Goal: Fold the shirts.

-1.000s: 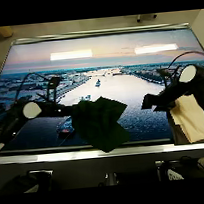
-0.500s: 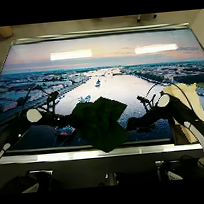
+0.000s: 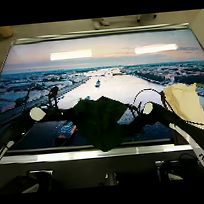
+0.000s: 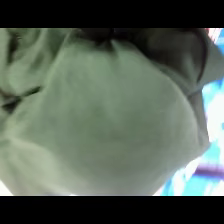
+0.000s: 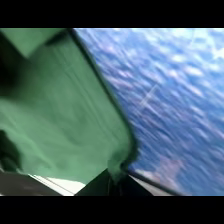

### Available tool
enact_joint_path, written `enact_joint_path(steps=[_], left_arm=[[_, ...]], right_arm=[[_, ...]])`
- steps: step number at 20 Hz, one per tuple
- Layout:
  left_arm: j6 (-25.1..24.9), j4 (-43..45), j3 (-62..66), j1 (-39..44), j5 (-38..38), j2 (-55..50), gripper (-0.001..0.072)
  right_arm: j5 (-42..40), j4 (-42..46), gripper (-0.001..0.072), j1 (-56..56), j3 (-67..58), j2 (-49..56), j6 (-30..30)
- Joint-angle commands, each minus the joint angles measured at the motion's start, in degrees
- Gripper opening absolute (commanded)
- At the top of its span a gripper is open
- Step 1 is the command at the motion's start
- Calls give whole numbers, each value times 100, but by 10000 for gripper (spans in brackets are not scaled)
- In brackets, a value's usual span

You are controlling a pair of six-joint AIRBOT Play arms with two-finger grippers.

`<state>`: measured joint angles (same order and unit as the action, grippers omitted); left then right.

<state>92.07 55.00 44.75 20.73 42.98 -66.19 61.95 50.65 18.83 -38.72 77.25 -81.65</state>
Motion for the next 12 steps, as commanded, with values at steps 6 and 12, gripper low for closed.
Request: enact_joint_path(steps=[6, 12], left_arm=[[-850, 1639, 2181, -7, -79, 1749, 21], [1285, 3829, 4218, -7, -72, 3316, 21]], right_arm=[[1513, 1266, 17, 61, -2603, -1639, 372], [398, 3268, 17, 63, -4666, -4227, -1040]])
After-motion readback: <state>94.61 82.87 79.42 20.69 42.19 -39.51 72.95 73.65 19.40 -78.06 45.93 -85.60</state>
